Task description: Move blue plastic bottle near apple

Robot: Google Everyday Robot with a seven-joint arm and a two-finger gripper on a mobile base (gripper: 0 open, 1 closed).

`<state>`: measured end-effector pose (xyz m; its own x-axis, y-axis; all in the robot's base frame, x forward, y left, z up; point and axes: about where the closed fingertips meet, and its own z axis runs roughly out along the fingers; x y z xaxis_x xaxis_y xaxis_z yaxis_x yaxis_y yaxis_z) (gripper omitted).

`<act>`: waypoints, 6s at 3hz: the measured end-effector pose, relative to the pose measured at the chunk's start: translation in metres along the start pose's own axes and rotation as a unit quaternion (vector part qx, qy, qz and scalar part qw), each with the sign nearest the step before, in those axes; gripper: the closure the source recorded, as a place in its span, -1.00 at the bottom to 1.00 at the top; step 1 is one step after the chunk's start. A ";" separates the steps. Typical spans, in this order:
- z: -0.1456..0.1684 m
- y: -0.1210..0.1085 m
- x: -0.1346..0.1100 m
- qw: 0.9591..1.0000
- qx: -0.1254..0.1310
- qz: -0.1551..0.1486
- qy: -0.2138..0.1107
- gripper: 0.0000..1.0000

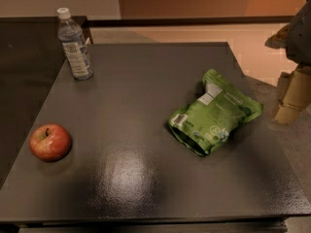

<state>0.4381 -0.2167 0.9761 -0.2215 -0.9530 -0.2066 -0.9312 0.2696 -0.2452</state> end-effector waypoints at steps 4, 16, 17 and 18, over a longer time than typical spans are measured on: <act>0.007 -0.059 -0.065 0.995 0.053 0.003 -0.082 -1.00; 0.182 -0.132 -0.446 0.937 -0.083 0.009 -0.340 -1.00; 0.183 -0.130 -0.452 0.932 -0.091 0.006 -0.351 -1.00; 0.182 -0.126 -0.454 0.930 -0.100 0.001 -0.353 -0.65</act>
Offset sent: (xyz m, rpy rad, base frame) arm 0.0260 0.0177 0.0100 0.0678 -0.0775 -0.0370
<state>0.7090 0.2068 0.9284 -0.0442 -0.6061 -0.7942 -0.9820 0.1723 -0.0769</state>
